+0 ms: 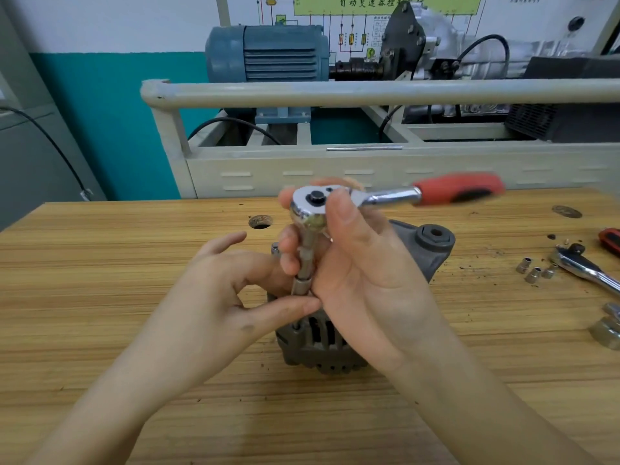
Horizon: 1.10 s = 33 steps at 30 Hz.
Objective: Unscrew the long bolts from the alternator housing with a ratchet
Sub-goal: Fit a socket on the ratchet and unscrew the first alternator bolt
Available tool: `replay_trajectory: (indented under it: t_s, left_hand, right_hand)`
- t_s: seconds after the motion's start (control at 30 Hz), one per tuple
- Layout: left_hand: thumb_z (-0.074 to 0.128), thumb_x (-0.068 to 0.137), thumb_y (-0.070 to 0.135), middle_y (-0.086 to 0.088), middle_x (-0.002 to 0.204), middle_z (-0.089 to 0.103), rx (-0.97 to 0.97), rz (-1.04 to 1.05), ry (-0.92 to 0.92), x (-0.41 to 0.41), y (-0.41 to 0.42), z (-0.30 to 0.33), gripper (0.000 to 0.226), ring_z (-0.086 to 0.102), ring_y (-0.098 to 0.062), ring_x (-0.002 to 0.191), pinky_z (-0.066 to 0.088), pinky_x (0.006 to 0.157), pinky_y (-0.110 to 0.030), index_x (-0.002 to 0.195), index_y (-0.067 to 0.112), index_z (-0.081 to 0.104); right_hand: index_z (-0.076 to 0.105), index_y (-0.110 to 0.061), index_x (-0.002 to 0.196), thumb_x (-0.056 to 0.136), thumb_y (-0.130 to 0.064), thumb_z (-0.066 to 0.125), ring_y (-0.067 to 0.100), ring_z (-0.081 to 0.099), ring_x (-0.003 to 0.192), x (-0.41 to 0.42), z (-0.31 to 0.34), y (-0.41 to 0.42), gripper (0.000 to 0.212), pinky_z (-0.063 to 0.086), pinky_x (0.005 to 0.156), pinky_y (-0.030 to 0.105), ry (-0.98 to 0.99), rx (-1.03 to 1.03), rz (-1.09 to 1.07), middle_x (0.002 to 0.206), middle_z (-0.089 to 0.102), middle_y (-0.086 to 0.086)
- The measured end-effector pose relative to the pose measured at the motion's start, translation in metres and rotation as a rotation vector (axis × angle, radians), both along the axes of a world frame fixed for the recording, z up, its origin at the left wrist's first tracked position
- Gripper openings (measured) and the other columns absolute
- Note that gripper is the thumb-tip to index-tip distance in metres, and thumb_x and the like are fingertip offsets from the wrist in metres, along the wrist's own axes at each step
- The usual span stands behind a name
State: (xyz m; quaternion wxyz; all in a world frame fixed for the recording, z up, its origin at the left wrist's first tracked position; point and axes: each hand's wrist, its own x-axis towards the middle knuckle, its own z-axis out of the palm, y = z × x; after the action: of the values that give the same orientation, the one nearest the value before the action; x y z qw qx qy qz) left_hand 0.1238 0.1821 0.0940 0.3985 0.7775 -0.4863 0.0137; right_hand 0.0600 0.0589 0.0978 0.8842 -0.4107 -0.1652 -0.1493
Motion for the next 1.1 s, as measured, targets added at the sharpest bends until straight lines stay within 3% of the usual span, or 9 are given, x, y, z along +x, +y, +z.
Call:
replay_trajectory:
  t_s: [0.07,0.23,0.37,0.6,0.7,0.8,0.9,1.0,1.1]
  left_hand:
    - [0.055,0.055,0.060,0.028,0.093,0.063,-0.014,0.014,0.030,0.0004,-0.0009,0.0002,0.039,0.049,0.025,0.088,0.023,0.093,0.001,0.071,0.028,0.070]
    - [0.057,0.060,0.056,0.026,0.090,0.066,0.006,-0.065,0.077,0.0049,0.0034,0.0033,0.038,0.059,0.010,0.090,0.033,0.099,-0.026,0.090,0.035,0.066]
    - [0.052,0.065,0.056,0.024,0.097,0.065,0.050,-0.104,0.051,0.0046,0.0039,0.0024,0.040,0.052,0.015,0.097,0.027,0.102,-0.012,0.082,0.027,0.073]
    - [0.055,0.057,0.059,0.026,0.097,0.061,-0.002,0.021,-0.033,0.0003,-0.0002,0.0021,0.037,0.052,0.016,0.092,0.032,0.094,-0.021,0.066,0.026,0.069]
    - [0.055,0.062,0.055,0.036,0.097,0.059,0.005,-0.057,-0.007,-0.0003,0.0000,0.0039,0.024,0.051,0.022,0.092,0.034,0.086,-0.022,0.073,0.036,0.067]
    - [0.054,0.065,0.053,0.032,0.090,0.065,0.025,-0.120,0.062,0.0013,0.0005,0.0025,0.025,0.056,0.017,0.091,0.037,0.092,-0.028,0.076,0.036,0.068]
    - [0.055,0.061,0.056,0.025,0.086,0.067,0.015,-0.089,0.054,0.0037,0.0000,-0.0007,0.036,0.057,0.016,0.087,0.036,0.094,-0.017,0.074,0.027,0.073]
    - [0.055,0.056,0.058,0.019,0.091,0.066,0.006,-0.028,0.035,0.0021,-0.0029,-0.0024,0.044,0.047,0.029,0.085,0.020,0.091,0.006,0.066,0.018,0.071]
    - [0.056,0.053,0.059,0.019,0.095,0.063,-0.011,-0.004,0.040,0.0011,-0.0049,-0.0045,0.039,0.039,0.036,0.077,0.015,0.086,0.010,0.061,0.022,0.066]
  right_hand:
    - [0.060,-0.011,0.083,0.058,-0.028,0.071,0.010,0.060,0.062,-0.0006,0.0005,-0.0017,0.032,0.050,0.055,0.022,-0.001,0.014,-0.010,0.079,0.064,0.003]
    - [0.067,-0.017,0.087,0.072,-0.039,0.063,0.008,0.060,0.062,0.0021,-0.0002,-0.0012,0.027,0.050,0.060,0.020,0.020,-0.042,0.035,0.082,0.070,-0.002]
    - [0.067,-0.015,0.090,0.075,-0.038,0.061,0.008,0.062,0.065,0.0021,-0.0013,0.0006,0.028,0.050,0.061,0.019,0.007,-0.024,0.073,0.083,0.070,-0.001]
    - [0.064,-0.017,0.081,0.061,-0.023,0.074,0.011,0.062,0.068,-0.0008,-0.0025,0.0003,0.023,0.051,0.060,0.022,-0.056,0.001,0.014,0.081,0.065,0.003]
    - [0.065,-0.015,0.087,0.067,-0.032,0.069,0.010,0.063,0.068,-0.0006,-0.0016,0.0030,0.026,0.050,0.062,0.020,-0.042,-0.031,0.044,0.083,0.068,0.001]
    - [0.067,-0.015,0.089,0.074,-0.038,0.060,0.009,0.063,0.064,0.0010,0.0001,0.0040,0.028,0.050,0.060,0.018,0.003,-0.038,0.069,0.080,0.070,-0.001]
    - [0.067,-0.013,0.088,0.073,-0.038,0.058,0.009,0.064,0.064,0.0011,0.0000,0.0019,0.030,0.050,0.059,0.018,0.006,-0.007,0.095,0.079,0.070,0.000]
    - [0.063,-0.010,0.088,0.072,-0.033,0.064,0.009,0.063,0.068,0.0012,0.0002,-0.0004,0.028,0.051,0.060,0.020,-0.026,0.027,0.096,0.083,0.068,0.000]
    - [0.063,-0.009,0.086,0.069,-0.030,0.068,0.009,0.062,0.068,0.0008,0.0002,-0.0048,0.028,0.051,0.058,0.022,-0.020,0.040,0.049,0.081,0.066,0.001]
